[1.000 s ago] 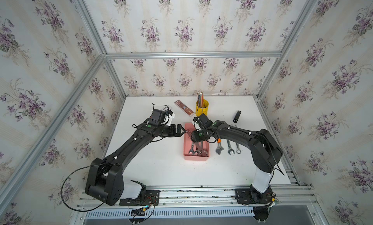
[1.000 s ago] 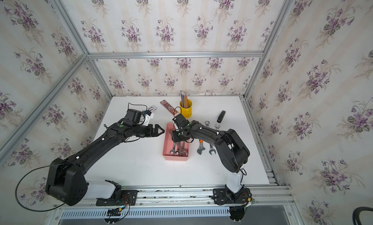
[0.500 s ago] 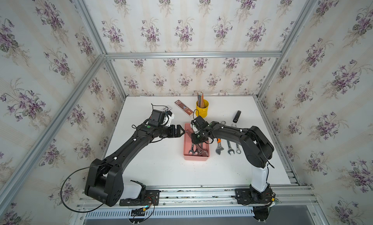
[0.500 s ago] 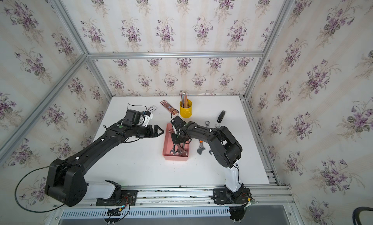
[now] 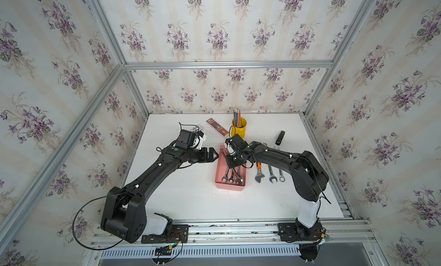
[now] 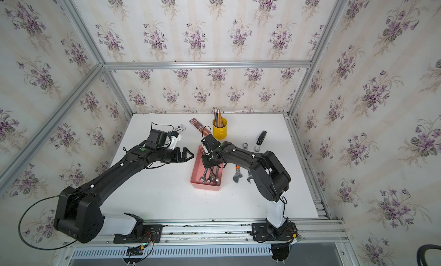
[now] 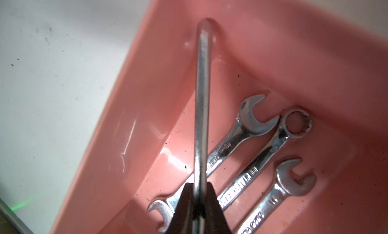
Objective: Take out the wrench from the storage box
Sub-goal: Place the wrench at the center of the board.
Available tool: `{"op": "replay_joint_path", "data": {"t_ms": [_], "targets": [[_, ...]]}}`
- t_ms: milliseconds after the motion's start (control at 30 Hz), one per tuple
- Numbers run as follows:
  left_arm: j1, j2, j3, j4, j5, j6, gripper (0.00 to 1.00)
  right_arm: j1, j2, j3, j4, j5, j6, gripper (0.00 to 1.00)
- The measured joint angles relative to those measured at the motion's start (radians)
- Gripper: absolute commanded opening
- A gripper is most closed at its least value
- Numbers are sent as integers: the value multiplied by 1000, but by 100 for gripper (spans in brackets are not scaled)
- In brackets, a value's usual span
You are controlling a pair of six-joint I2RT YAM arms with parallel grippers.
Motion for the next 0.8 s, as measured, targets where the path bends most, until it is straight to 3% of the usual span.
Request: {"op": "replay_joint_path", "data": {"t_ms": [400, 800], "targets": [[0, 20, 35, 0, 13, -1, 99, -17, -162, 38, -89, 29, 3, 0], [-3, 60, 70, 59, 51, -47, 99, -223, -401, -105, -116, 27, -18, 0]]}}
